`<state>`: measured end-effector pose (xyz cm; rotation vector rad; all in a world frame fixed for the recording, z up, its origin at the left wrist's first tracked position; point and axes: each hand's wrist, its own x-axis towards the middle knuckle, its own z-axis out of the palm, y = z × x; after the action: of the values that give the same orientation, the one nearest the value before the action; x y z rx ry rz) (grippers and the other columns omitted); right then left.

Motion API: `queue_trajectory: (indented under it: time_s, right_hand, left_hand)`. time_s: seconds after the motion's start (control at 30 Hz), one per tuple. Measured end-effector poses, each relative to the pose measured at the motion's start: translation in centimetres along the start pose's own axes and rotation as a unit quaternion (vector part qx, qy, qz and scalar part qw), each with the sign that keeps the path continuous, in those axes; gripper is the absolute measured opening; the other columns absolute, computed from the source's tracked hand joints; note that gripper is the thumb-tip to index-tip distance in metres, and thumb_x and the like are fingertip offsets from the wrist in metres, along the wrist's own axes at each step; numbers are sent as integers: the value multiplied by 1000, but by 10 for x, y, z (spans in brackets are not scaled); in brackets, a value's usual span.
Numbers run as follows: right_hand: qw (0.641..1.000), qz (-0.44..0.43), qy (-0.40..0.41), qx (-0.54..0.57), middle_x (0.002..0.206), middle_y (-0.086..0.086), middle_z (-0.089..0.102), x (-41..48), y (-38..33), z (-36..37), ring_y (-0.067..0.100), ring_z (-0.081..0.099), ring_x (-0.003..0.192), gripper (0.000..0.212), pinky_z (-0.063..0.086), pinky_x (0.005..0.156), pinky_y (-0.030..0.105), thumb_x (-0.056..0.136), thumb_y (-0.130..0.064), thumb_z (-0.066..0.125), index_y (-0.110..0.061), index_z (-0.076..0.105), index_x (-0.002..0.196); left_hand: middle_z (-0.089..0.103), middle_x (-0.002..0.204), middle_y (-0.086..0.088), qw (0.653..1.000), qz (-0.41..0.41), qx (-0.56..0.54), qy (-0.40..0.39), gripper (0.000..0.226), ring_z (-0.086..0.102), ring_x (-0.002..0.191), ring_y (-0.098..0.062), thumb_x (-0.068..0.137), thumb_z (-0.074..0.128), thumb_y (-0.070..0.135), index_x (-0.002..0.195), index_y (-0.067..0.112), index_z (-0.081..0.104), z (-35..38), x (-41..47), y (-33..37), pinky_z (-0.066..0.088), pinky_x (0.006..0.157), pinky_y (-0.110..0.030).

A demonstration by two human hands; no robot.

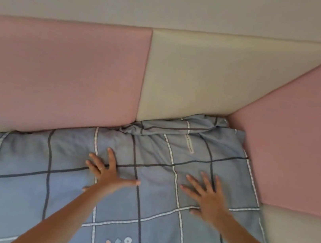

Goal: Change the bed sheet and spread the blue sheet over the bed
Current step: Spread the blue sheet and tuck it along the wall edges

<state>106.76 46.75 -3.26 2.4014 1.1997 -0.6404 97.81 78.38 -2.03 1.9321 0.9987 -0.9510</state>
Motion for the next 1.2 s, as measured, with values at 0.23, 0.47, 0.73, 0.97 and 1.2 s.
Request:
queue_trajectory:
  time_s: [0.23,0.47,0.73,0.97,1.2]
  right_hand:
    - [970,199,6,138,160,0,-7,95,142,-64,28,1,147,96,9,117,42,80,-76,41,-33,-8,151]
    - [829,255,39,496,151,11,26,143,147,-70,28,29,139,122,30,112,38,60,-28,88,-5,6,147]
    - [808,262,54,524,144,6,44,144,160,-84,24,45,129,97,37,107,32,72,-64,68,-6,34,142]
    - [948,122,6,293,122,6,59,133,147,-96,23,53,108,67,41,93,32,80,-68,54,-17,60,122]
    - [918,202,51,336,113,16,65,119,137,-114,30,60,96,54,47,80,33,92,-53,47,-6,64,113]
  left_hand:
    - [-52,138,-15,990,-137,-18,36,178,-42,131,-35,-7,50,91,129,29,-49,35,37,32,-4,104,-73]
    - [-54,135,-18,989,-146,14,17,176,-45,129,-36,7,59,87,127,22,-50,32,25,41,-5,109,-67]
    - [-58,131,-16,989,-146,10,32,170,-48,126,-36,-3,54,88,109,26,-58,35,34,36,-5,108,-68]
    - [-60,128,-15,989,-141,9,41,169,-49,126,-36,-5,50,90,108,27,-59,34,34,34,-5,108,-68]
    - [-55,135,-13,985,-149,25,86,166,-42,132,-33,28,69,86,121,26,-54,43,27,36,-1,100,-77]
